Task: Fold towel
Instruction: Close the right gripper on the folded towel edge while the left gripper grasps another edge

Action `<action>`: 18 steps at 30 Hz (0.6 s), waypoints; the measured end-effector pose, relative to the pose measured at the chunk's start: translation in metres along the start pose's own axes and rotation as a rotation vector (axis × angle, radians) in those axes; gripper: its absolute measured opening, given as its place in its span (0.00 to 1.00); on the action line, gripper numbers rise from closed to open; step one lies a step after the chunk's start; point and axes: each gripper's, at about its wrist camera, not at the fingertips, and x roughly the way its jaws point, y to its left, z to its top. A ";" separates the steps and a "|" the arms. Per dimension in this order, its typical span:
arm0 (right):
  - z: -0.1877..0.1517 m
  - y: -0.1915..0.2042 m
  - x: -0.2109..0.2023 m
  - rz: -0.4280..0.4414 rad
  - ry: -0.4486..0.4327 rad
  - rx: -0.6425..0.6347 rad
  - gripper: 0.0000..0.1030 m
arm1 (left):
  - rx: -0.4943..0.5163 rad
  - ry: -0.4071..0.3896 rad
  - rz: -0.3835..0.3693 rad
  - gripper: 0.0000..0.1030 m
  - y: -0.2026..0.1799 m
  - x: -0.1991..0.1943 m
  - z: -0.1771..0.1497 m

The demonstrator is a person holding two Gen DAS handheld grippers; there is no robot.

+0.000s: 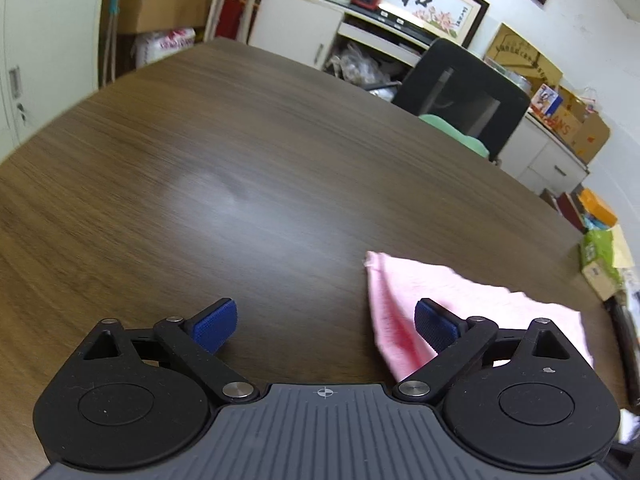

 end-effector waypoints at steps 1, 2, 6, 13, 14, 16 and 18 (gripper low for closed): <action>-0.001 -0.002 -0.001 0.003 -0.001 0.006 0.07 | -0.011 0.013 -0.019 0.95 0.001 0.003 0.000; 0.000 -0.003 -0.001 0.000 -0.006 0.011 0.07 | -0.027 0.032 -0.049 0.95 0.001 0.007 0.001; 0.000 -0.008 -0.003 0.000 -0.021 0.034 0.07 | -0.029 0.075 -0.094 0.89 -0.002 0.018 0.001; -0.001 -0.011 -0.007 -0.008 -0.030 0.050 0.07 | -0.007 0.108 -0.137 0.80 -0.011 0.035 0.011; -0.001 -0.012 -0.007 -0.009 -0.031 0.052 0.07 | -0.006 0.115 -0.145 0.77 -0.013 0.037 0.013; -0.002 -0.012 -0.009 -0.007 -0.032 0.057 0.07 | -0.001 0.126 -0.153 0.69 -0.016 0.041 0.016; -0.003 -0.013 -0.011 -0.014 -0.034 0.058 0.08 | 0.011 0.136 -0.152 0.55 -0.018 0.043 0.017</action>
